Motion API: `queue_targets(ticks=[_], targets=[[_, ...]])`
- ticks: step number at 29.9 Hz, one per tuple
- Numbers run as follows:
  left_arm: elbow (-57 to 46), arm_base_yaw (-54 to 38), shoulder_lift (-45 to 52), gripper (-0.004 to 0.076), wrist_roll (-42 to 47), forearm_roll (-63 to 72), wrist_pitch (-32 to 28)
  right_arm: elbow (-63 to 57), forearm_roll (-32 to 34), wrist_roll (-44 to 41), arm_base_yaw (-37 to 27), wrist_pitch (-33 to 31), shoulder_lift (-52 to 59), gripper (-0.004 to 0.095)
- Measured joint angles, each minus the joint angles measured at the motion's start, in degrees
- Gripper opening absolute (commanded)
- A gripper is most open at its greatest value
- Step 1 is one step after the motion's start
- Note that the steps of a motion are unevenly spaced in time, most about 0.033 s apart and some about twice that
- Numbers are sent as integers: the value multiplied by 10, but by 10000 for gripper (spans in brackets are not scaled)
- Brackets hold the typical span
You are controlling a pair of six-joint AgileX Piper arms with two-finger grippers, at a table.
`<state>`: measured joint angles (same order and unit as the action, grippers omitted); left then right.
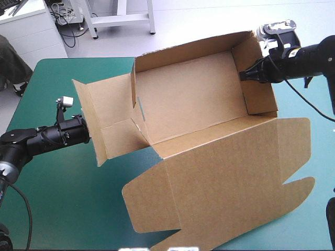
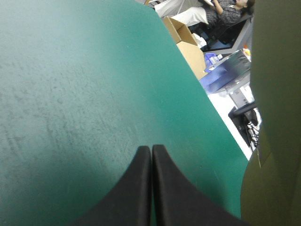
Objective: Fold the box
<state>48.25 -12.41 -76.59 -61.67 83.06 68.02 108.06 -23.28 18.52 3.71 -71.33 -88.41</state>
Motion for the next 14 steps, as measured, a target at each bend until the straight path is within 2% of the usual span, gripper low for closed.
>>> queue_targets(ticks=[7, 14], targets=[[4, 45, 13, -8, 18, 29, 0, -1, 67, -24, 39, 5, -4, -19], [21, 62, 45, -8, 35, 39, 1, -1, 86, -39, 43, 22, -5, -19]])
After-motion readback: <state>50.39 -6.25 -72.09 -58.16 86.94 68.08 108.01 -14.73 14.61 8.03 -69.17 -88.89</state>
